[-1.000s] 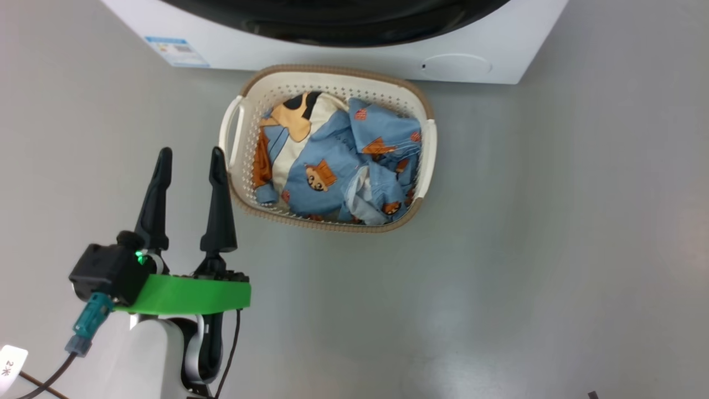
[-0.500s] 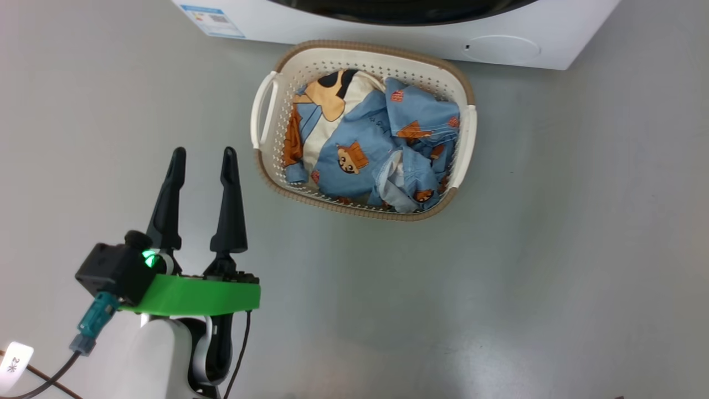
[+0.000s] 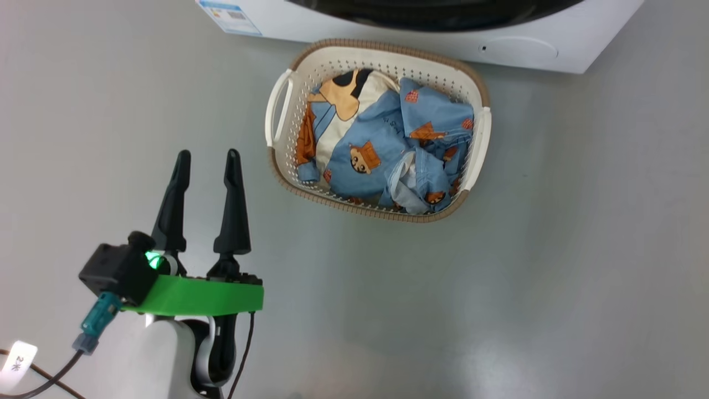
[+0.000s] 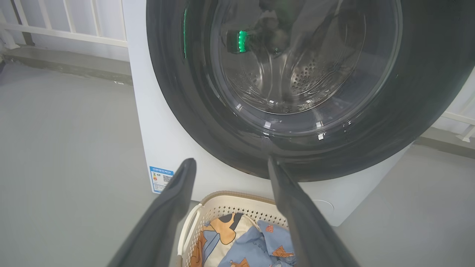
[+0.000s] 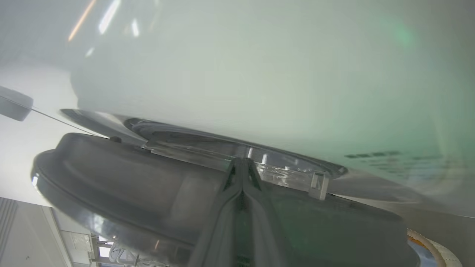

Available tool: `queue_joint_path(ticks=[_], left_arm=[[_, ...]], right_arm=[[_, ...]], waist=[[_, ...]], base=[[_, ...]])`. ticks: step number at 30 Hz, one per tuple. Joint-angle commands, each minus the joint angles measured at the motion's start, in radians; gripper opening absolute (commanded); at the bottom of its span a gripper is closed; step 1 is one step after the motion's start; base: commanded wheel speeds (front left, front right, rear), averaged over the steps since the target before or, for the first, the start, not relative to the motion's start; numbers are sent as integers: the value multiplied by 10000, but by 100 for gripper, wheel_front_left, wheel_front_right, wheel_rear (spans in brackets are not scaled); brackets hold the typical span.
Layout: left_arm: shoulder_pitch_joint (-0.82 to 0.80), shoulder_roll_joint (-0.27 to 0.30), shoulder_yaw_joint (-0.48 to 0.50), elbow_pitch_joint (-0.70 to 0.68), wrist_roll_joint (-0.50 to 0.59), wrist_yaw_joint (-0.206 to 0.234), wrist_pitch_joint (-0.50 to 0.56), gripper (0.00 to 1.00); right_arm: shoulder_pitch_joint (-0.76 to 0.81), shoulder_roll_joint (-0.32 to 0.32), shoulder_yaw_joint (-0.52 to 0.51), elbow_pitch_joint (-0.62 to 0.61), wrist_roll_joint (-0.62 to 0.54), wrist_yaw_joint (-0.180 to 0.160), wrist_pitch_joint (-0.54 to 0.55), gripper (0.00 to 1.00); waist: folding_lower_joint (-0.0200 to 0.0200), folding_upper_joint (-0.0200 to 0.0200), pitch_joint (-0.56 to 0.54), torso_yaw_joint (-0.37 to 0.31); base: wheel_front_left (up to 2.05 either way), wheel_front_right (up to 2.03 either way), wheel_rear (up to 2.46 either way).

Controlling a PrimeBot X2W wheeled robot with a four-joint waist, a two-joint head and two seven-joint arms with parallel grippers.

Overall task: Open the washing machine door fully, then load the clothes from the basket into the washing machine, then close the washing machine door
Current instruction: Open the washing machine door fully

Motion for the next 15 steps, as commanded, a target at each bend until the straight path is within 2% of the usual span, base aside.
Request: queue_joint_path(ticks=[1, 15], left_arm=[[98, 193, 351, -145, 142, -24, -65, 100], [882, 193, 1078, 319, 805, -428, -65, 100]], right_arm=[[328, 321, 17, -270, 46, 58, 195, 0], [2837, 970, -17, -950, 720, 58, 892, 0]], waist=[[0, -1, -252, -91], [0, -1, -1732, -344]], base=[[0, 0, 0], [0, 0, 0]])
